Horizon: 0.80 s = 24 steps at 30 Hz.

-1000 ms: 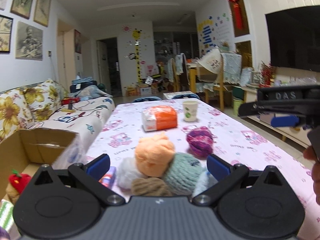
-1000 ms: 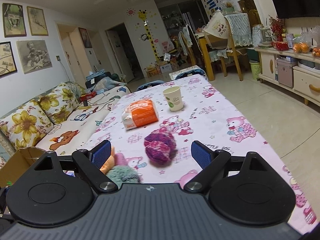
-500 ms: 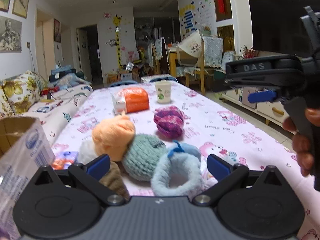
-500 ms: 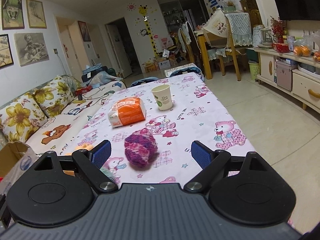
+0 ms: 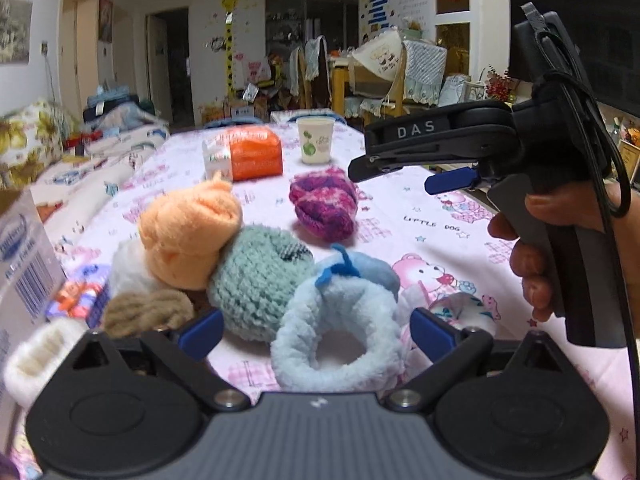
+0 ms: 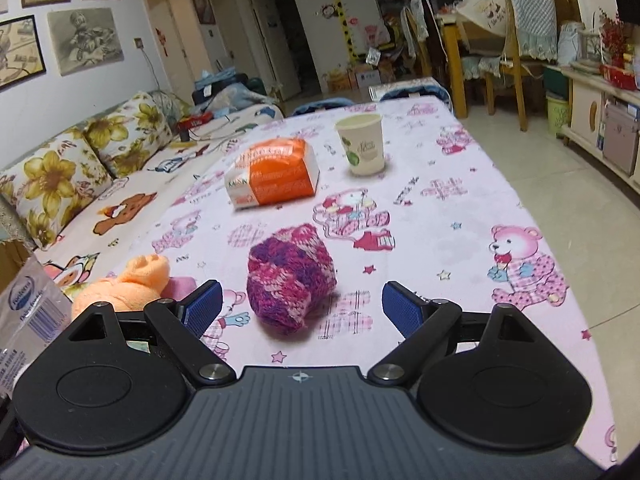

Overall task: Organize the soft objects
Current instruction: 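Grasp the purple-pink knitted ball with the right tool while the left grasps the light blue fluffy ring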

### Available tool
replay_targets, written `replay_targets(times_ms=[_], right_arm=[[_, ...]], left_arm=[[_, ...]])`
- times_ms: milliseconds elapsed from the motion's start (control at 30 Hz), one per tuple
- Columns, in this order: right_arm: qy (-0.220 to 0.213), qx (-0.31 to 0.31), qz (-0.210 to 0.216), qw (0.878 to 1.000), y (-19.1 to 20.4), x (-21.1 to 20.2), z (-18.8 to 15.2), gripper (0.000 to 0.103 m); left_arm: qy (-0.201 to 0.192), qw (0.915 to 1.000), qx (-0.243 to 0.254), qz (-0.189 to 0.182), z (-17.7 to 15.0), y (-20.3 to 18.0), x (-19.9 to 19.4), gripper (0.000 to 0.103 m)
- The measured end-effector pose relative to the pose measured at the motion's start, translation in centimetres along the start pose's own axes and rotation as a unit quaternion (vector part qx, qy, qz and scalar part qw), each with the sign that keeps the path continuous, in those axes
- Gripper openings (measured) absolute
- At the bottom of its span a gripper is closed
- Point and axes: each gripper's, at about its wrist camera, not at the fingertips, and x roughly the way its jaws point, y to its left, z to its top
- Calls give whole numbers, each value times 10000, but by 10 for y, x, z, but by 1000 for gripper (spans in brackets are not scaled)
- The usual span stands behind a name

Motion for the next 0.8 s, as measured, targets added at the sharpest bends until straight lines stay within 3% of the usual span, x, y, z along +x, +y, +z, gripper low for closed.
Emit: replay_targets(times_ms=[233,567,767,800], right_arm=[[106,-182,-21,9998,0,16,14,103],[369,-159,125,9991,2,45,8,103],[545,110,265,9981,-8,55,6,103],[562,98,289,9980,-7,55,5,99]], left_arm=[[53,9999,-85,-38,-2,-4,10,87],[193,9997,-17,-170,-3,-8,16,52],[197,9992,-180,-287,-2,-4,14,39],[197,9992,-200,-295,-3,-4,13,38]])
